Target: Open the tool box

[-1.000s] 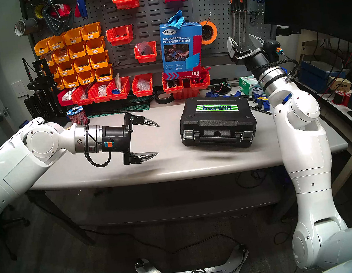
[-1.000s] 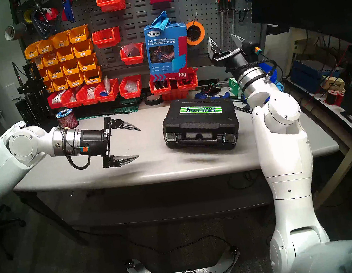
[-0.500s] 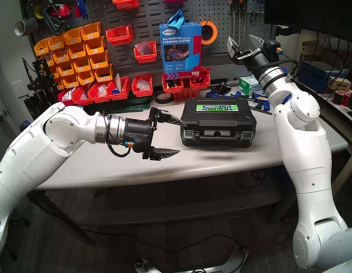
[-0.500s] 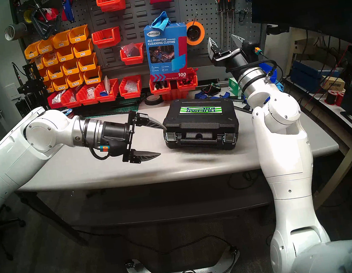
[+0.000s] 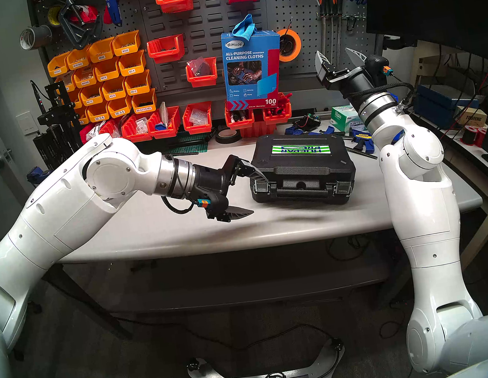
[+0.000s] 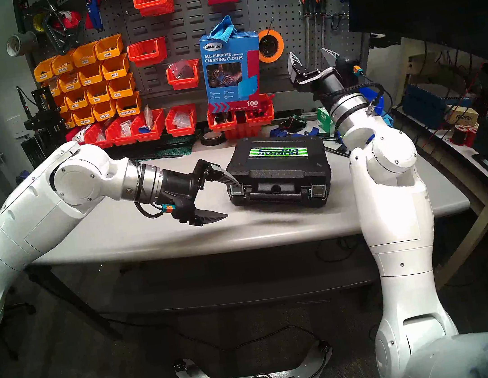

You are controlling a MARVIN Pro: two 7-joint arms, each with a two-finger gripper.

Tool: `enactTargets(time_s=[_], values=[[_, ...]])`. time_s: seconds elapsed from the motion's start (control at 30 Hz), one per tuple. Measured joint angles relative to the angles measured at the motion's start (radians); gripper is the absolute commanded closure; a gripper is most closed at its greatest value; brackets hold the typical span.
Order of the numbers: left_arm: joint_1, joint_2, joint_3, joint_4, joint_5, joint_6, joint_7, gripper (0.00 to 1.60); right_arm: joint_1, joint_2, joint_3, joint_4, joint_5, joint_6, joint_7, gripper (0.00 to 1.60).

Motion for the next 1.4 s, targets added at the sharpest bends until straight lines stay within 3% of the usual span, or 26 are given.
enactTargets(time_s=[0.47, 0.93, 1.4], values=[[-0.004, -0.057, 0.016, -0.018, 0.171, 0.064, 0.003, 0.0, -0.001, 0.003, -0.003, 0.0, 0.003, -0.001, -0.003, 0.0], [-0.004, -0.073, 0.009, -0.006, 0.241, 0.117, 0.023, 0.0, -0.001, 0.006, -0.005, -0.001, 0.005, -0.001, -0.006, 0.0], [0.004, -0.044, 0.005, 0.005, 0.256, 0.134, 0.029, 0.0, -0.001, 0.009, -0.007, -0.001, 0.008, -0.002, -0.009, 0.0]])
